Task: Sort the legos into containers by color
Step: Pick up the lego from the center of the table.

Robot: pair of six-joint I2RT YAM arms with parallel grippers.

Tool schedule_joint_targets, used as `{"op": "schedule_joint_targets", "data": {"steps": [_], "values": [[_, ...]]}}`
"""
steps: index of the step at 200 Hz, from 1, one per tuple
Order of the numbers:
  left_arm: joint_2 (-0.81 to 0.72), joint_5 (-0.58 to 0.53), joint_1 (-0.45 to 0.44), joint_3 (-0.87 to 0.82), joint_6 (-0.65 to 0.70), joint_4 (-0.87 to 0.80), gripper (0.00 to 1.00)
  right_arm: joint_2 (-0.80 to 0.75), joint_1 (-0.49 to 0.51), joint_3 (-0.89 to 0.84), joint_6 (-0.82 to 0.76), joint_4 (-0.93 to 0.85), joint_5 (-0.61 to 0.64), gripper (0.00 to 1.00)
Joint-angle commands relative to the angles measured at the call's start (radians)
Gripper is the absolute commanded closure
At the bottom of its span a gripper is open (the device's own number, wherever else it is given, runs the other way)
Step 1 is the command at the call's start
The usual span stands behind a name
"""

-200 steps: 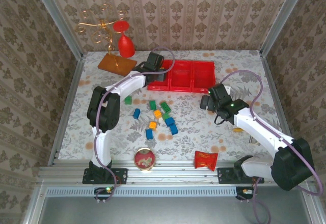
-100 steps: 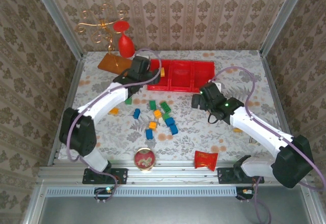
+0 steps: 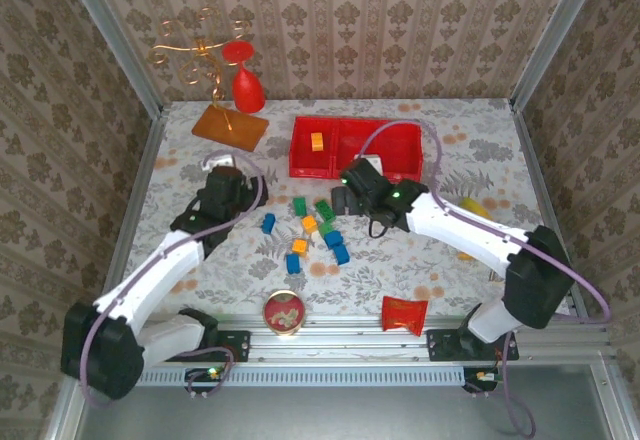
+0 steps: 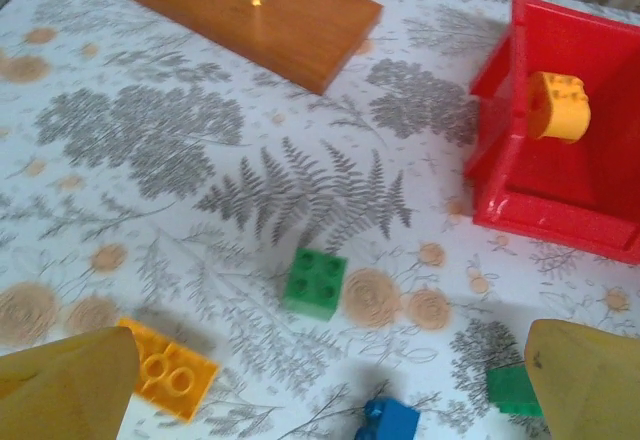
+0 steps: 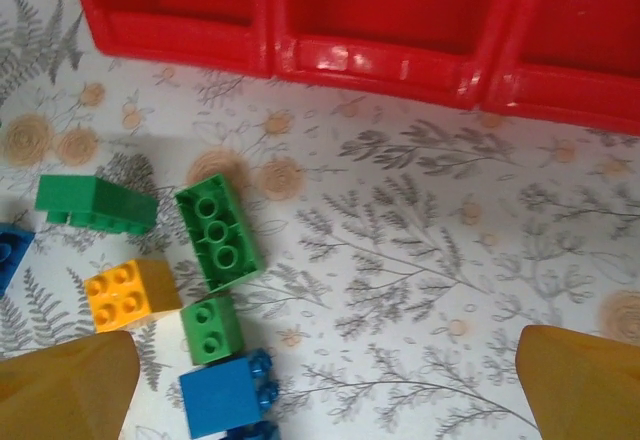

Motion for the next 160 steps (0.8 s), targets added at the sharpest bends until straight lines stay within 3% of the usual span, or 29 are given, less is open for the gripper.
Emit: {"op": "schedule_joint_targets", "data": {"steps": [1, 55, 160], "values": [[-0.092, -0.016, 0.033, -0.083, -0.072, 0.0, 0.0, 0.082, 0.032, 0.085, 0.009, -0.055, -0.027, 0.04], [-0.226, 0.016, 0.06, -0.231, -0.158, 0.002, 0.0, 0.31, 0.087, 0.308, 0.008, -0.121, -0.102, 0.09], [-0.235, 0.06, 0.112, -0.264, -0.15, 0.025, 0.0, 0.613, 0.115, 0.627, 0.028, -0.248, -0.135, 0.11]]}}
